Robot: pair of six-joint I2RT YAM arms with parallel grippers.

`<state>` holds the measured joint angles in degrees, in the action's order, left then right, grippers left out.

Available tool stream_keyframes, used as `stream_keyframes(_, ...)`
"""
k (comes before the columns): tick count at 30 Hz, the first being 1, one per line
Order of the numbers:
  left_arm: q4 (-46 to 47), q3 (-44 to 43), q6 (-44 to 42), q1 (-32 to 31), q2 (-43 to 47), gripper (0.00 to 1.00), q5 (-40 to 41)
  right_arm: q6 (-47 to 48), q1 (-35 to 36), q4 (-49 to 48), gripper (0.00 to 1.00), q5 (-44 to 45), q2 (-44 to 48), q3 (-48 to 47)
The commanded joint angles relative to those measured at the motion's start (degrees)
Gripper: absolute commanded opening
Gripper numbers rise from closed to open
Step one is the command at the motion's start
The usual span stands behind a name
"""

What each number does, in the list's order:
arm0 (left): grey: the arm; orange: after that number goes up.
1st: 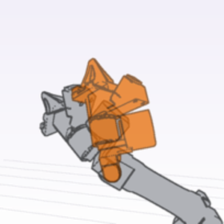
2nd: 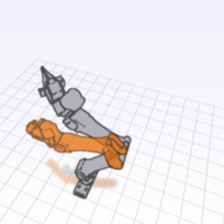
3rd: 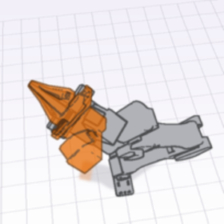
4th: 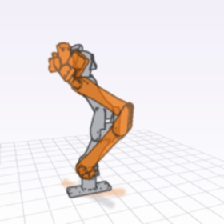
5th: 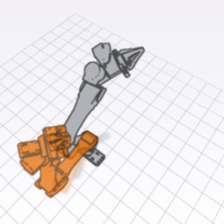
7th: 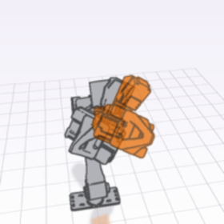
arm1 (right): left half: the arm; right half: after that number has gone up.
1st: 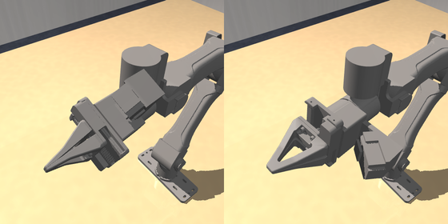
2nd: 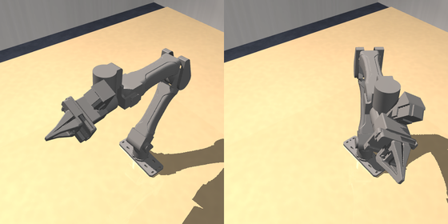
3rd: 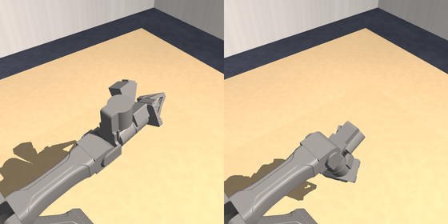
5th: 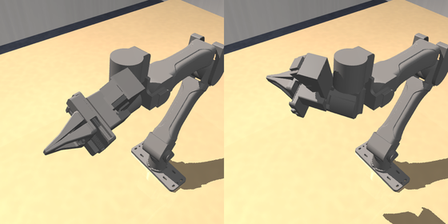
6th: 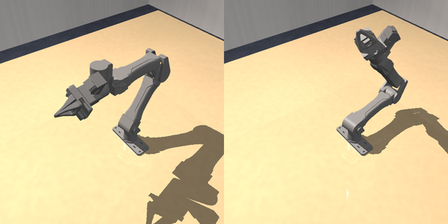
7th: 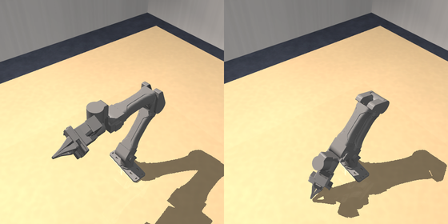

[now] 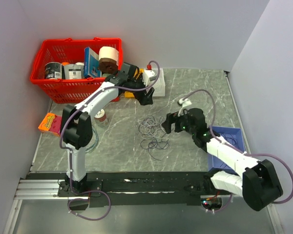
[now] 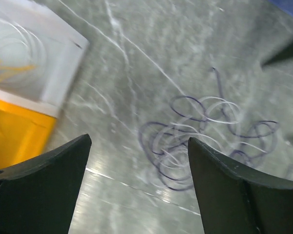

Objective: Untangle the cables

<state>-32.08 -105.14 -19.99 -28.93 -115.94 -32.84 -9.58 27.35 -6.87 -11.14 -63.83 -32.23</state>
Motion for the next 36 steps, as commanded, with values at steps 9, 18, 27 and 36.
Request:
stream_keyframes(9,0.0,13.8,11.7,-1.0,2.1,0.88,0.3,-4.6,-9.7,7.1,0.86,-1.6,-14.5,-6.4)
stream_keyframes(18,5.0,22.1,13.7,-1.2,5.0,0.86,-0.1,-6.3,-9.6,-0.2,0.83,-3.8,-20.0,-7.8)
stream_keyframes(27,7.2,24.1,16.2,-2.1,2.5,0.79,-0.4,-4.4,-4.4,8.7,0.83,8.9,-13.1,-11.2)
stream_keyframes(36,6.1,23.5,15.9,-2.6,1.5,0.74,-1.4,-12.6,-2.0,6.6,0.75,3.3,-23.0,-18.7)
